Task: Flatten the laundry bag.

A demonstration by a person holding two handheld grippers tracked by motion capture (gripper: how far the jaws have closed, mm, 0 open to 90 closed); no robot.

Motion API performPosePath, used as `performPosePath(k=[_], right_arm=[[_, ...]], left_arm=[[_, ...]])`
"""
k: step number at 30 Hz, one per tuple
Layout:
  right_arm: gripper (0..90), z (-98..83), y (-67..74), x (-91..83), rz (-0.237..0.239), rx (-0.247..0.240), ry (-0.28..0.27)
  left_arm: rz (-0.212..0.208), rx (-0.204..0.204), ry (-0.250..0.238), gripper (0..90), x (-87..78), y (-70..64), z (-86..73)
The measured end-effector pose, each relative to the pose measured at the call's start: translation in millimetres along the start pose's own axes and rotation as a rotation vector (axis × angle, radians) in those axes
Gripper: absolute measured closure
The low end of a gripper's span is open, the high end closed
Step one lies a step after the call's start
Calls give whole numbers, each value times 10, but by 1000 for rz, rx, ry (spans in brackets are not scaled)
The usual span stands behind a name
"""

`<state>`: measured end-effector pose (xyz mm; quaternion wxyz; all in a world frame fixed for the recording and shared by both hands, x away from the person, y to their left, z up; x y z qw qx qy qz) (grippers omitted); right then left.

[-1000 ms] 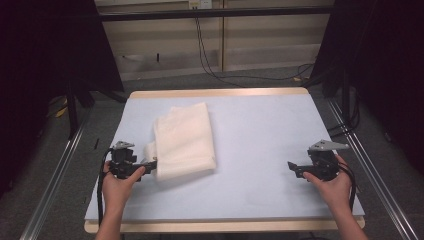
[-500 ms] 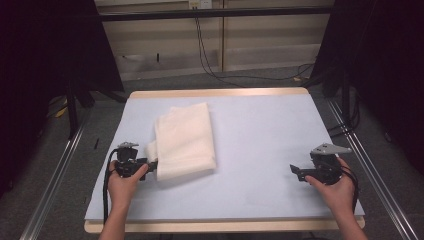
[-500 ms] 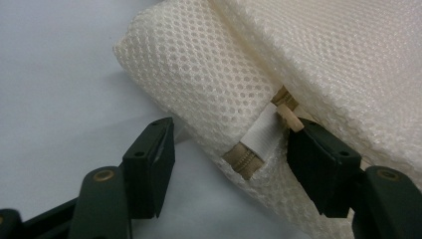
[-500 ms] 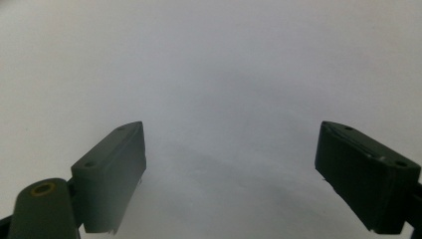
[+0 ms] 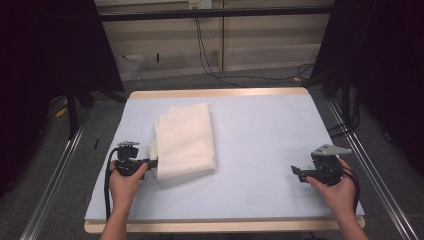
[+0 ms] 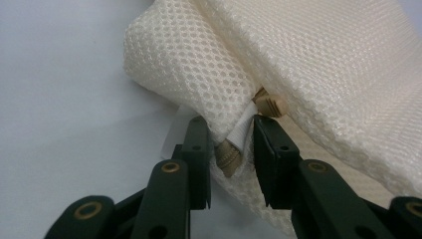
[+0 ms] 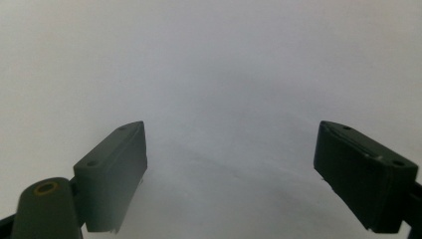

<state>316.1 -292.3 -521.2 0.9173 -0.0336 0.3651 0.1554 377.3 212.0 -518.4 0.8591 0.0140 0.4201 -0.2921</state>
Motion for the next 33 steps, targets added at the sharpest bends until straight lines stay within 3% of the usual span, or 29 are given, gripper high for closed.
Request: performPosePath(k=[3,14,21,33], right_arm=[[132,6,6,-1,1,6,-2],[132,14,14,-8,4,5,-9],[133,17,27,0,4,0,-9],[132,16,51,11,9,2,-2]], left_arm=[[-3,1,-28,698,-71,-23,50],[-11,6,-46,714,-151,-38,100],[-18,-14,-63,687,-160,-24,108],[-17,14,-90,721,-241,-71,183]])
Point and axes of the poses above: each handheld gripper's, and its own axes: x roughly forward along the jaws, z roughly out of its top, y roughly to its left, the point moved 8 cm from there along x, roughly forward along the jaws, and after that the axes turned 7 degrees about x, right-handed, at the moved point
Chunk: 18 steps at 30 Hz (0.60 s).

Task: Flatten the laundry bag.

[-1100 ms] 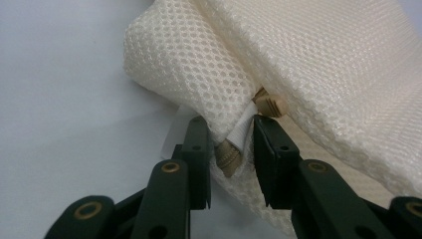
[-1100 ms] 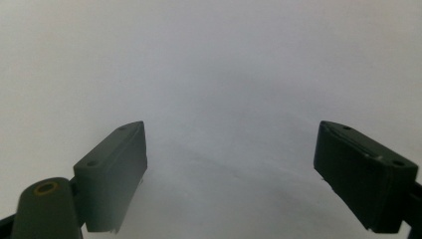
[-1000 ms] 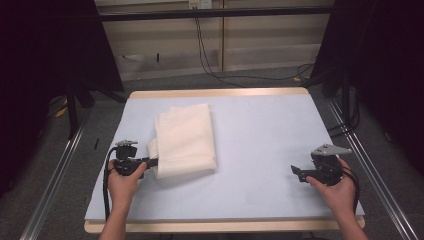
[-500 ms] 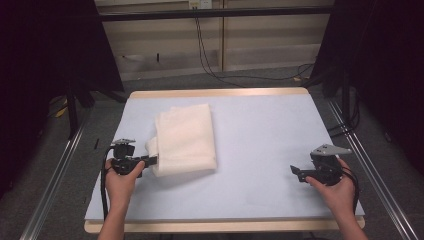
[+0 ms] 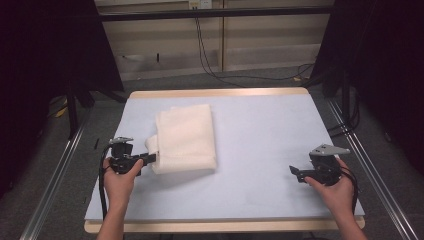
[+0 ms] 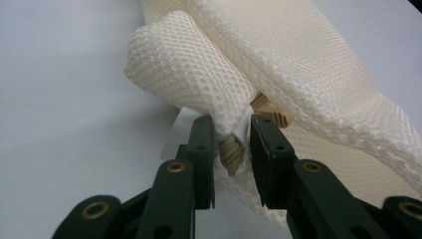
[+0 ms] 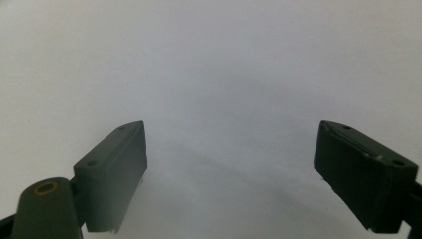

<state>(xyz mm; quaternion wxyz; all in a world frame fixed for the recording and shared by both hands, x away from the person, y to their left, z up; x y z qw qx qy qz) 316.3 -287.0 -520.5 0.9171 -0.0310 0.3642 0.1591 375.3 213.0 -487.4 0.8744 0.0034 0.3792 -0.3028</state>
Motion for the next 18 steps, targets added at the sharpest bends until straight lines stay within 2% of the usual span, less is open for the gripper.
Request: performPosePath(k=[1,6,12,18], right_arm=[[132,3,-6,3,1,-12,-5],[132,1,-6,-2,1,-11,-4],[132,-2,-9,3,2,-5,1],[132,4,-15,5,2,-9,-3]], left_arm=[[0,-1,-2,717,-1,-5,7],[-12,-8,-6,727,-1,-10,13],[-27,17,-15,743,-73,-41,88],[-40,4,-24,759,-65,-79,116]])
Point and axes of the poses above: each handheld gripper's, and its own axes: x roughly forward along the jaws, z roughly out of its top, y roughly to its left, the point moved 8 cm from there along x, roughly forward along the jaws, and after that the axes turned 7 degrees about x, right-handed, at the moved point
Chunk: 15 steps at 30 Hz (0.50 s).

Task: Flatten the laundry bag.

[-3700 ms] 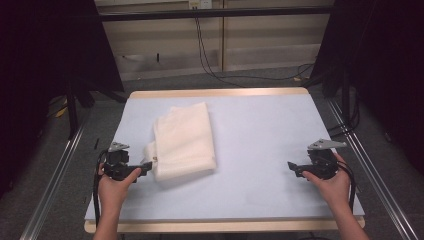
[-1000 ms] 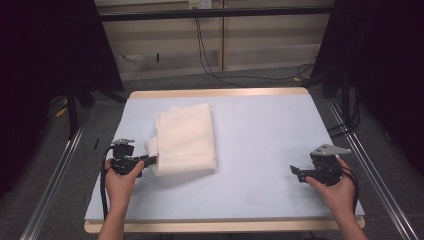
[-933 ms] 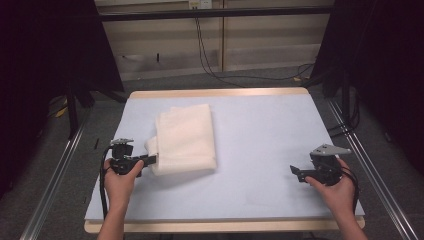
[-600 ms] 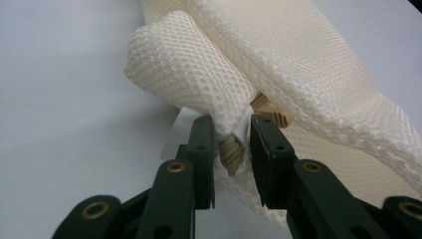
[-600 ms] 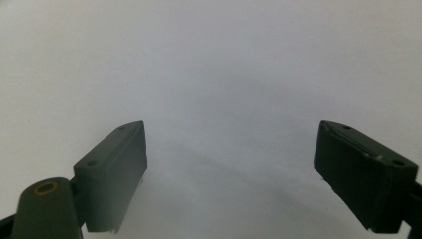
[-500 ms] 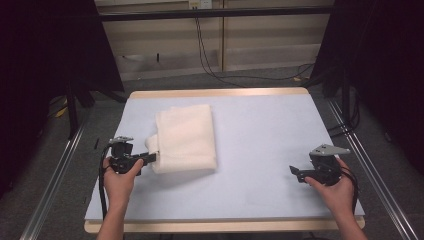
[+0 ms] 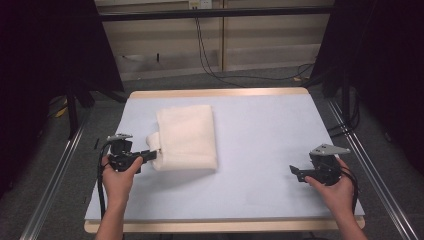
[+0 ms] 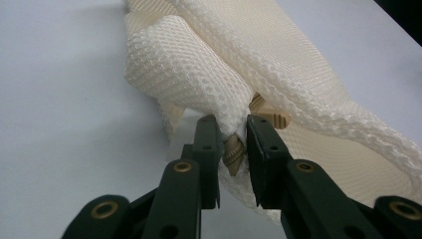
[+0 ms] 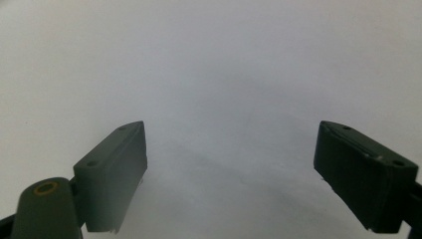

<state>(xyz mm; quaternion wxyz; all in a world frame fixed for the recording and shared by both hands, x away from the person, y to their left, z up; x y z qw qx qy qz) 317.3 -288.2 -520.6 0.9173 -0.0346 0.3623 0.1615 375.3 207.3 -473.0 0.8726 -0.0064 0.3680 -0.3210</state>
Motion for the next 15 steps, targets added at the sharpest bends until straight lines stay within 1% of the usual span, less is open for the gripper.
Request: performPosePath(k=[2,6,7,8,11,13,14,15], right_arm=[[132,1,2,-3,-1,8,0],[132,8,-4,-9,1,1,-7],[132,11,-6,-12,0,0,-9],[132,10,0,-17,4,7,-7],[132,18,-8,-18,0,6,-15],[132,16,-3,-20,3,15,-13],[132,19,-3,-17,5,11,-14],[132,18,-2,-16,3,13,-12]], left_arm=[[-7,-3,-4,762,0,-11,6],[-16,-3,-16,763,-12,-24,29],[-17,-10,-20,763,-12,-25,38],[-17,-7,-16,763,-13,-21,37],[-19,-7,-12,763,-8,-17,32],[-25,-13,-22,764,-8,-24,46],[-26,-8,-21,763,-13,-25,52],[-26,-11,-26,764,-12,-32,61]])
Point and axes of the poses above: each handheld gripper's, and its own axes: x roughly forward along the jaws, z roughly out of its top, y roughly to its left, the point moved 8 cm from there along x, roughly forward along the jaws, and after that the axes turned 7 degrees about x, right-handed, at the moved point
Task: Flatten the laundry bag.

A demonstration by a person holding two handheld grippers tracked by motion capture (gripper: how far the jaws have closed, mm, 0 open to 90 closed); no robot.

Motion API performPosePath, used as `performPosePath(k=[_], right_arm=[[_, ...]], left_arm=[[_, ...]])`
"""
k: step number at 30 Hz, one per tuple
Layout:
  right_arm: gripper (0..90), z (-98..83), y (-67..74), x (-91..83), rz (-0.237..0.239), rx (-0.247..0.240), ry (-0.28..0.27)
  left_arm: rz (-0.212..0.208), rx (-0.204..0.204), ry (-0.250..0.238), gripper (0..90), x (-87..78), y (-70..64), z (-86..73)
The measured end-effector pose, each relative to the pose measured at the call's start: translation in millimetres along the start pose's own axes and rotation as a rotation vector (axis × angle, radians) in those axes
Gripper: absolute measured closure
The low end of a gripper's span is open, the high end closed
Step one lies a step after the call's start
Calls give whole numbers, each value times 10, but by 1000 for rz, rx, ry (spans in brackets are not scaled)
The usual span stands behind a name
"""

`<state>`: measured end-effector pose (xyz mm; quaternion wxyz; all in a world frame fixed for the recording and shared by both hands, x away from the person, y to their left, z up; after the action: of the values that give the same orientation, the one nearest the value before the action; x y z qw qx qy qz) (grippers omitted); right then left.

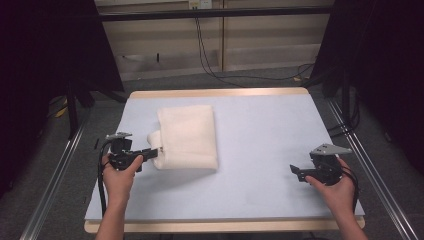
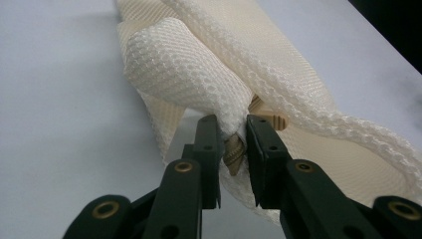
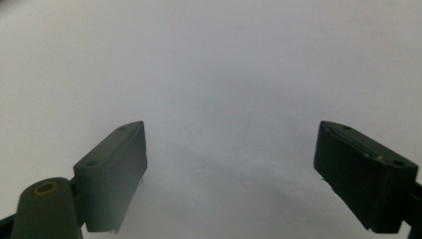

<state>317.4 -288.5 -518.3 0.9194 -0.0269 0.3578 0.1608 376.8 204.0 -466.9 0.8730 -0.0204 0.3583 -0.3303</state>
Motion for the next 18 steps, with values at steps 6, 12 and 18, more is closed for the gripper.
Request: performPosePath(k=[6,12,18], right_arm=[[132,0,16,10,7,-8,3],[132,-2,28,6,9,-3,3],[132,-2,32,16,14,-3,5]], left_arm=[[-12,-1,3,765,13,-36,21],[-32,-3,-14,766,32,-120,114],[-59,2,-36,767,57,-258,252]])
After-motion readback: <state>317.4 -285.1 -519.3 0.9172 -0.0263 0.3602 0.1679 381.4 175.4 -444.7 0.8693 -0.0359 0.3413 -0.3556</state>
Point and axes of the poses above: each handheld gripper's, and its own axes: x roughly forward along the jaws, z roughly out of its top, y roughly to its left, the point moved 8 cm from there along x, roughly forward along the jaws, and after that the axes turned 7 degrees about x, right-handed, at the moved point
